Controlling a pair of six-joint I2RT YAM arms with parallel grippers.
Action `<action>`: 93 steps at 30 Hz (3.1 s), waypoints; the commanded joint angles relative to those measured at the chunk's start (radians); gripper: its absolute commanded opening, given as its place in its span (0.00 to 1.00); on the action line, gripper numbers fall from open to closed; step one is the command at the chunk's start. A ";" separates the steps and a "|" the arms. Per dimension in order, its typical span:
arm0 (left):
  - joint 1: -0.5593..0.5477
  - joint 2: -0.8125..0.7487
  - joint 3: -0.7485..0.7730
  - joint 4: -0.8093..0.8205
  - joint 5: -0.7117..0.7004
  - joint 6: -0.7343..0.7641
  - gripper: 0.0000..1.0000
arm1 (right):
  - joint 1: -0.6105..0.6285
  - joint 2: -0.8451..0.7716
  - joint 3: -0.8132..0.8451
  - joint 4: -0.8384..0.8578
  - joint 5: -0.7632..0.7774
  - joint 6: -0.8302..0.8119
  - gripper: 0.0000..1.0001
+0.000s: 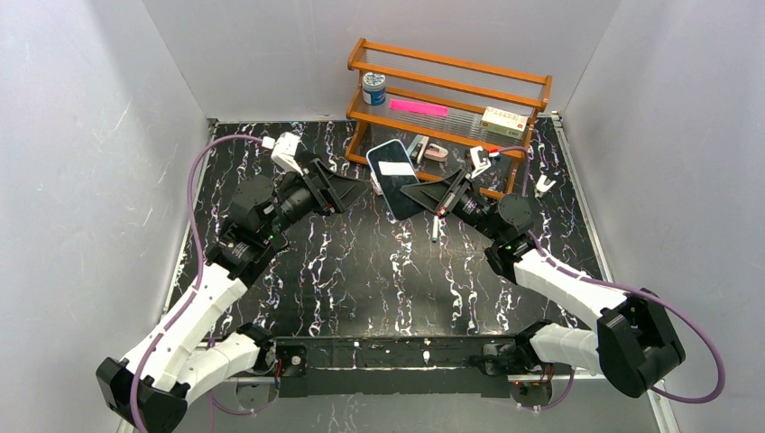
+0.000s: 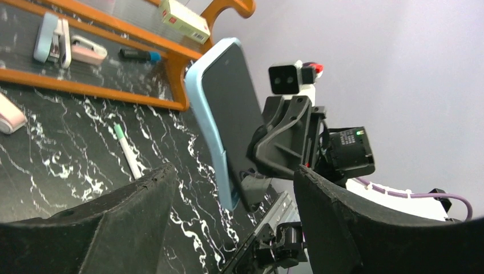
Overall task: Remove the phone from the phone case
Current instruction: Remove the phone case from the phone, then place the phone case at the center of the board.
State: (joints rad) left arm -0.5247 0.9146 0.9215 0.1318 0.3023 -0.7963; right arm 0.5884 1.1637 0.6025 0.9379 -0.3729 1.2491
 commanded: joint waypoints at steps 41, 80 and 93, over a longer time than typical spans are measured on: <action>-0.152 0.289 -0.078 0.488 -0.090 -0.334 0.53 | -0.005 -0.090 0.051 0.001 0.011 0.085 0.01; -0.015 0.321 -0.128 -0.108 -0.010 0.054 0.00 | -0.008 -0.217 -0.159 -0.373 0.222 -0.252 0.01; -0.015 0.530 -0.135 -0.169 0.071 0.088 0.00 | 0.001 0.064 -0.234 -0.150 0.297 -0.234 0.01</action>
State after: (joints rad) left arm -0.5423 1.4059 0.7712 -0.0093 0.3431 -0.7353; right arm 0.5804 1.1675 0.3477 0.5915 -0.1184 1.0142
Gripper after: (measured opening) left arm 0.129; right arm 0.153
